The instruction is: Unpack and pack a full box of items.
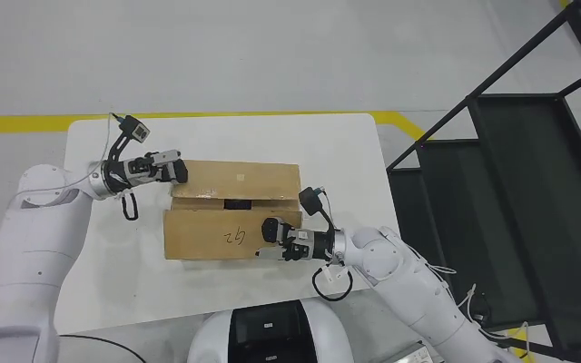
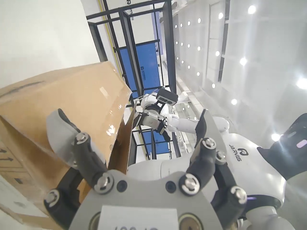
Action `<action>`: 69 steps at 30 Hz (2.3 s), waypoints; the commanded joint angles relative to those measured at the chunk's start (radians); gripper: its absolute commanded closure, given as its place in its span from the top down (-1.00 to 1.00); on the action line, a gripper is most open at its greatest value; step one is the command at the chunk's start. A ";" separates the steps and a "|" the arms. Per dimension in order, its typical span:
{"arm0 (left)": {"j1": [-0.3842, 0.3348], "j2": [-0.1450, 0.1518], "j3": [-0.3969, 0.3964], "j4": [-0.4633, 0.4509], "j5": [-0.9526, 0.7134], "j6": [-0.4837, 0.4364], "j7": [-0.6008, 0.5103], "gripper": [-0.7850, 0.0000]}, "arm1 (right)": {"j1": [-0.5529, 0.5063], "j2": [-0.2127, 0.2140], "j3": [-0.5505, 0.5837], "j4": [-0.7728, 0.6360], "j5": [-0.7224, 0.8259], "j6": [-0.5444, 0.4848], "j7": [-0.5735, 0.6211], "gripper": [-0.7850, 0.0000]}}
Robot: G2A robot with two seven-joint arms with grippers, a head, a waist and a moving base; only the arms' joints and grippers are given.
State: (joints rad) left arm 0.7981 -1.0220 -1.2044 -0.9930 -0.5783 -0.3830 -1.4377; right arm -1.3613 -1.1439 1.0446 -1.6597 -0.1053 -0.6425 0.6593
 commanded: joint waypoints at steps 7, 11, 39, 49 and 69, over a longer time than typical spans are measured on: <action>0.029 0.029 0.027 -0.071 0.000 0.017 -0.017 1.00 | -0.006 -0.002 -0.003 -0.006 -0.043 0.092 -0.053 1.00; 0.035 0.045 0.043 -0.091 0.037 0.006 -0.006 1.00 | -0.009 -0.001 -0.002 -0.007 -0.049 0.120 -0.067 1.00; 0.058 0.163 0.176 -0.174 0.091 -0.015 0.015 1.00 | -0.005 -0.001 0.001 -0.015 -0.074 0.215 -0.094 1.00; 0.049 0.175 0.190 -0.172 0.043 -0.024 0.024 1.00 | -0.062 0.011 0.062 -0.063 -0.071 0.117 -0.159 1.00; 0.049 0.175 0.190 -0.172 0.043 -0.024 0.024 1.00 | -0.299 0.043 0.215 -0.016 -0.109 0.135 -0.242 1.00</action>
State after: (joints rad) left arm 0.8472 -0.8469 -1.0141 -1.1647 -0.5351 -0.4066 -1.4138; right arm -1.6739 -1.0978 1.2752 -1.6985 -0.2221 -0.5068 0.4168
